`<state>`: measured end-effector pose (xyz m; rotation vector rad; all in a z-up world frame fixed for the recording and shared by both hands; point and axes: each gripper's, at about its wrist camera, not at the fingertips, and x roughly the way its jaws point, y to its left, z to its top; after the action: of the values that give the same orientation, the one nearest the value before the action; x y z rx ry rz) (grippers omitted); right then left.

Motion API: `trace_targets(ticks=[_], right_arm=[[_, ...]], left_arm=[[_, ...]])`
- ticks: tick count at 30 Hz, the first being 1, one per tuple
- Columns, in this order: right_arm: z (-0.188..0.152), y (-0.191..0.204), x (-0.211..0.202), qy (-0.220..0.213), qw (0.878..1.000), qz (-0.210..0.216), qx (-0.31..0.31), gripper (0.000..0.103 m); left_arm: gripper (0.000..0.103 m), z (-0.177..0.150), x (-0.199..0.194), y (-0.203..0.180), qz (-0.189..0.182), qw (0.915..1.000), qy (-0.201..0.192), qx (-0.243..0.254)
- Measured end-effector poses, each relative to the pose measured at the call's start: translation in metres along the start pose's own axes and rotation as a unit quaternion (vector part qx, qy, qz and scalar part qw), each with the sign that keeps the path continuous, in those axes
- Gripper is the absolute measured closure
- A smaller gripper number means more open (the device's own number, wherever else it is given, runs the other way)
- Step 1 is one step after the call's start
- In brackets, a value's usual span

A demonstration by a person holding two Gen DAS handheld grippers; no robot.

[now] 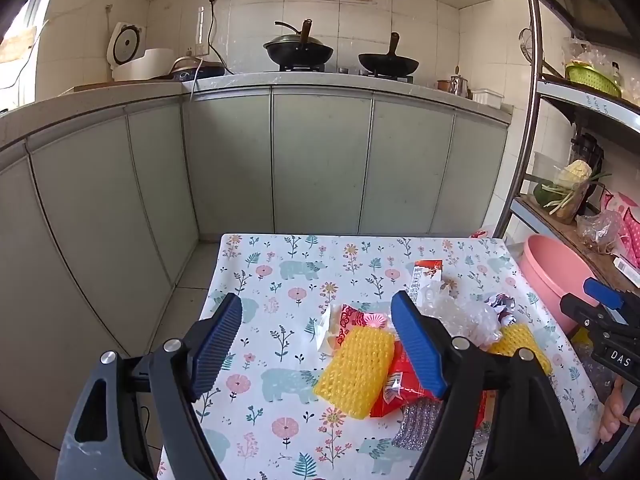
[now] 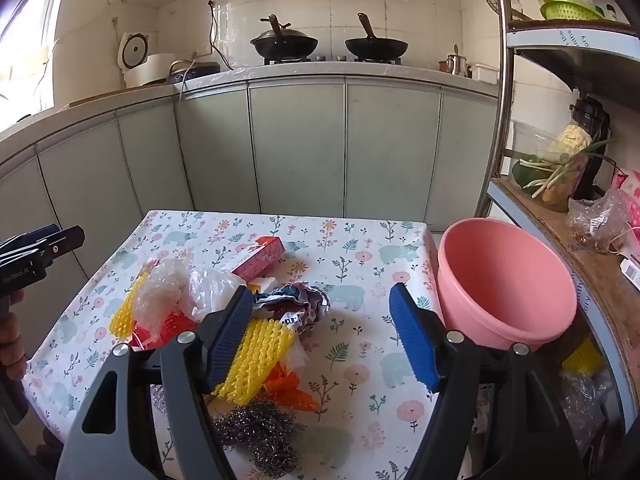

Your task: Collect trash

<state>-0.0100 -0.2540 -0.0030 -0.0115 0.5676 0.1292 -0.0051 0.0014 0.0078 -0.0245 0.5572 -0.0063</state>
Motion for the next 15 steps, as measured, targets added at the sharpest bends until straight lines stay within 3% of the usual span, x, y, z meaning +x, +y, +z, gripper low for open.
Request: trace_targets(ticks=[15], right_arm=[[-0.0004, 0.0, -0.0008, 0.0, 1.0, 0.001, -0.001, 0.032]], left_arm=[[0.027, -0.0033, 0.0003, 0.0008, -0.009, 1.0, 0.0, 0.001]])
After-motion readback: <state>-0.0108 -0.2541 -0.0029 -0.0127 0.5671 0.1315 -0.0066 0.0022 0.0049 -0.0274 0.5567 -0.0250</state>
